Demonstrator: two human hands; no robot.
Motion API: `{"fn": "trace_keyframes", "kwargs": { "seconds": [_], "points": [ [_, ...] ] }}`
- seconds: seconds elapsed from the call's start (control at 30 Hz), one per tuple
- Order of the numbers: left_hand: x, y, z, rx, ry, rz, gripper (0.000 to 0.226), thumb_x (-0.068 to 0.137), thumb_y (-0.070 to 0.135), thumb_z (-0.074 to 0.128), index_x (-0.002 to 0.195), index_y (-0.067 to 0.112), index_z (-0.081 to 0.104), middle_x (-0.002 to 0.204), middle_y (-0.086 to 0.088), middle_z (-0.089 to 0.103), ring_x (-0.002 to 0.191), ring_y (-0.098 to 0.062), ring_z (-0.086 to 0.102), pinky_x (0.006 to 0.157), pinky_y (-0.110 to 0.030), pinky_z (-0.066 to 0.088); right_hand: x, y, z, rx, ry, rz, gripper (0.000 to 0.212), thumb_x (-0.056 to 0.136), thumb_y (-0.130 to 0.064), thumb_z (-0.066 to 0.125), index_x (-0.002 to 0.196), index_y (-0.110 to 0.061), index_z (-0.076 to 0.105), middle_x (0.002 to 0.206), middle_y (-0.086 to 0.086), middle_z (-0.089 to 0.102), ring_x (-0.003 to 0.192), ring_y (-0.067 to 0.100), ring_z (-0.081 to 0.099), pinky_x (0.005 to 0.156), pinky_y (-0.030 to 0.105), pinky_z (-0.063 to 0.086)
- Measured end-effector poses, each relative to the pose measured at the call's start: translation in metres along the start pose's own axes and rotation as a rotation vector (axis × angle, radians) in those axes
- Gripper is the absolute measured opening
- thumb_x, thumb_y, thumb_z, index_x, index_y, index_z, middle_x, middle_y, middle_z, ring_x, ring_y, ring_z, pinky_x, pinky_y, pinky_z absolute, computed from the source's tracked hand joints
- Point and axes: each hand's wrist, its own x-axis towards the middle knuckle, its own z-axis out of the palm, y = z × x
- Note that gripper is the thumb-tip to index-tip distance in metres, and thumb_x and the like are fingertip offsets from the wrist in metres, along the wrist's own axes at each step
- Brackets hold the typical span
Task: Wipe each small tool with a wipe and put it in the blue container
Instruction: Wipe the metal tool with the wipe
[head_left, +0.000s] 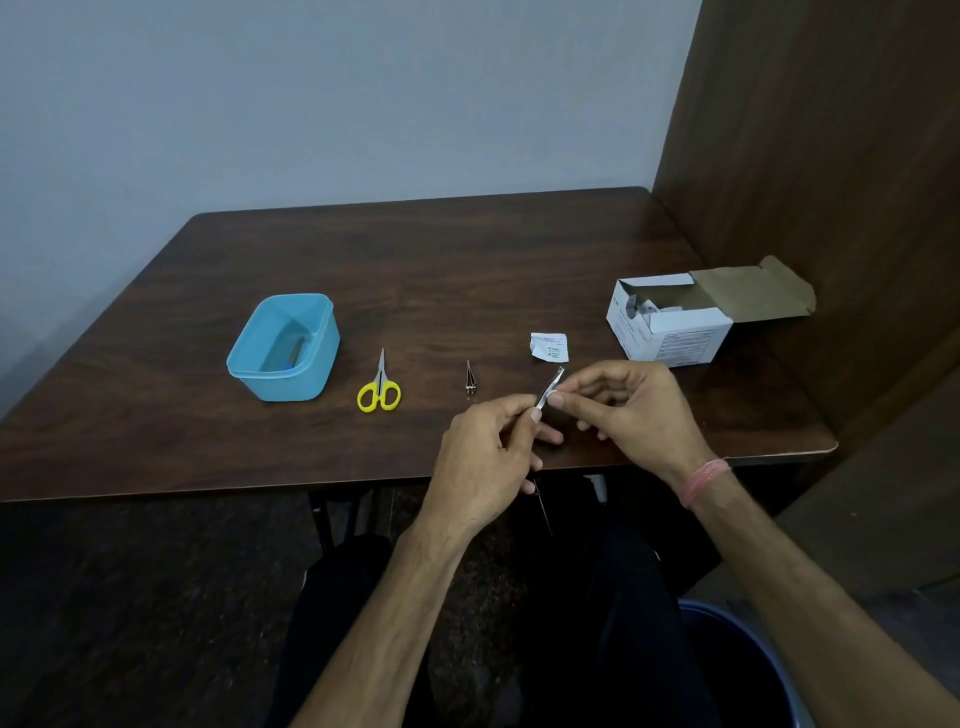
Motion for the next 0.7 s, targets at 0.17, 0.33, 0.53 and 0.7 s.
{"fn": "trace_keyframes", "kwargs": {
  "seconds": [0.17,0.33,0.53,0.7],
  "points": [
    [-0.0015,-0.001,0.0021,0.011,0.031,0.016,0.028,0.115,0.021,0.058,0.125,0.031,0.082,0.094,0.012,0.084,0.065,-0.005,0.073,0.052,-0.024,0.06,-0.001,-0.0016,-0.0015,0.036,-0.144,-0.036,0.015,0.086,-0.019,0.093,0.096,-0.011,0.087,0.09,0.005,0.084,0.069,0.019,0.072,0.066,0.024,0.06],
    [-0.0013,-0.0021,0.0012,0.007,0.009,0.021,0.028,0.115,0.022,0.059,0.13,0.031,0.081,0.096,0.013,0.084,0.066,-0.004,0.072,0.053,-0.025,0.061,0.0005,-0.0009,0.0006,0.021,-0.042,-0.006,0.011,0.088,-0.022,0.092,0.095,-0.015,0.086,0.088,0.001,0.084,0.063,0.011,0.069,0.055,0.016,0.051],
    [-0.0027,-0.0019,0.0021,0.007,0.03,0.026,0.027,0.115,0.021,0.06,0.129,0.033,0.08,0.094,0.012,0.084,0.064,-0.003,0.071,0.051,-0.023,0.059,0.0032,0.001,0.0035,0.013,0.05,-0.014,0.011,0.089,-0.024,0.093,0.093,-0.018,0.086,0.087,0.0,0.083,0.064,0.012,0.069,0.056,0.02,0.053],
    [-0.0021,-0.0018,0.001,0.027,0.016,0.026,0.028,0.115,0.022,0.06,0.128,0.033,0.082,0.093,0.012,0.084,0.065,-0.003,0.072,0.051,-0.023,0.059,0.0012,0.004,0.0023,0.0,-0.046,-0.025,0.01,0.088,-0.024,0.093,0.093,-0.019,0.087,0.091,0.001,0.084,0.065,0.016,0.067,0.063,0.025,0.057]
  ]
}}
